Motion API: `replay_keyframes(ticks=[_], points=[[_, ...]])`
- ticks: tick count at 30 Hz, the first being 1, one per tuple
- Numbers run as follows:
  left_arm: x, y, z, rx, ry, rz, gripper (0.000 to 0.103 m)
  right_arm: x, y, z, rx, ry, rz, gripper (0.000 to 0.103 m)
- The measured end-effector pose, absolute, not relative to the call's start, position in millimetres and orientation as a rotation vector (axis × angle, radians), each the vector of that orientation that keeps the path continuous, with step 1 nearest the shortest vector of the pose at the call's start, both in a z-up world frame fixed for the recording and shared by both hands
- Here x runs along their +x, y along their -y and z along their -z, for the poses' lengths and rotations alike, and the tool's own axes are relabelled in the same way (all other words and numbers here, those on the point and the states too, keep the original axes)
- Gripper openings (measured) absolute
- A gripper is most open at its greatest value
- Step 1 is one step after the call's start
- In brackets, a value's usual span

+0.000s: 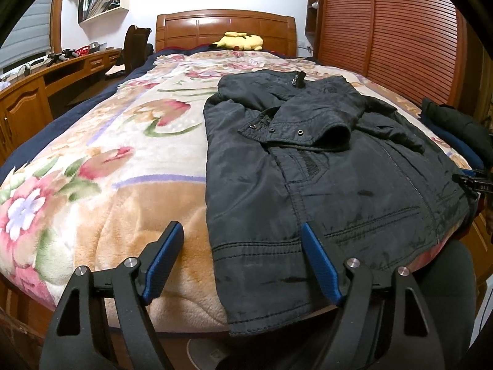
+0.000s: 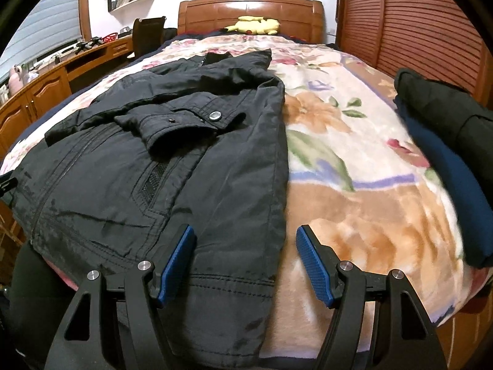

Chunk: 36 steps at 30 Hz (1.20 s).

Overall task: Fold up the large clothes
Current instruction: 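Grasp the jacket hem with both grippers side by side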

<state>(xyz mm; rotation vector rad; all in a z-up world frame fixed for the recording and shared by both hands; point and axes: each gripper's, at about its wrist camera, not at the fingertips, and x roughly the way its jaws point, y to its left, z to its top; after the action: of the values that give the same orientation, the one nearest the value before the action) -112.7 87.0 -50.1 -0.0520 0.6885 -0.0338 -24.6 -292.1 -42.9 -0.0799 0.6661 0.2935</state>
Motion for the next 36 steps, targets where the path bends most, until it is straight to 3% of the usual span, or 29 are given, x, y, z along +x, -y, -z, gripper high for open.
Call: replay_keyframes(ticks=[4, 6, 11, 15, 17, 20, 22, 24, 30, 33, 36], points=[[-116, -88, 51, -0.057, -0.686, 0.044, 0.075, -28, 290, 45, -0.077, -0.673, -0.325, 0.070], [-117, -88, 52, -0.058, -0.690, 0.049, 0.075, -30, 288, 46, -0.075, -0.678, -0.359, 0.062], [-121, -84, 54, -0.053, -0.697, 0.066, 0.075, -31, 288, 47, -0.083, -0.684, -0.390, 0.051], [-124, -81, 56, -0.049, -0.695, 0.083, 0.062, -29, 290, 47, -0.066, -0.681, -0.413, 0.035], [-126, -81, 55, -0.049, -0.695, 0.087, 0.056, -29, 289, 48, -0.056, -0.681, -0.416, 0.033], [-128, -83, 53, -0.055, -0.695, 0.083, 0.038, -27, 288, 49, -0.048, -0.684, -0.406, 0.033], [-129, -85, 49, -0.061, -0.690, 0.090, 0.020, -27, 286, 49, -0.039, -0.686, -0.400, 0.034], [-131, -84, 41, -0.066, -0.682, 0.117, 0.014, -26, 286, 49, -0.034, -0.687, -0.398, 0.035], [-133, -75, 12, -0.008, -0.616, 0.114, 0.009, -25, 282, 47, -0.059, -0.694, -0.392, 0.036], [-133, -73, -11, -0.001, -0.559, 0.128, 0.009, -25, 282, 40, -0.065, -0.686, -0.411, 0.025], [-131, -70, -31, 0.014, -0.515, 0.131, 0.008, -29, 283, 23, -0.056, -0.637, -0.419, 0.021]])
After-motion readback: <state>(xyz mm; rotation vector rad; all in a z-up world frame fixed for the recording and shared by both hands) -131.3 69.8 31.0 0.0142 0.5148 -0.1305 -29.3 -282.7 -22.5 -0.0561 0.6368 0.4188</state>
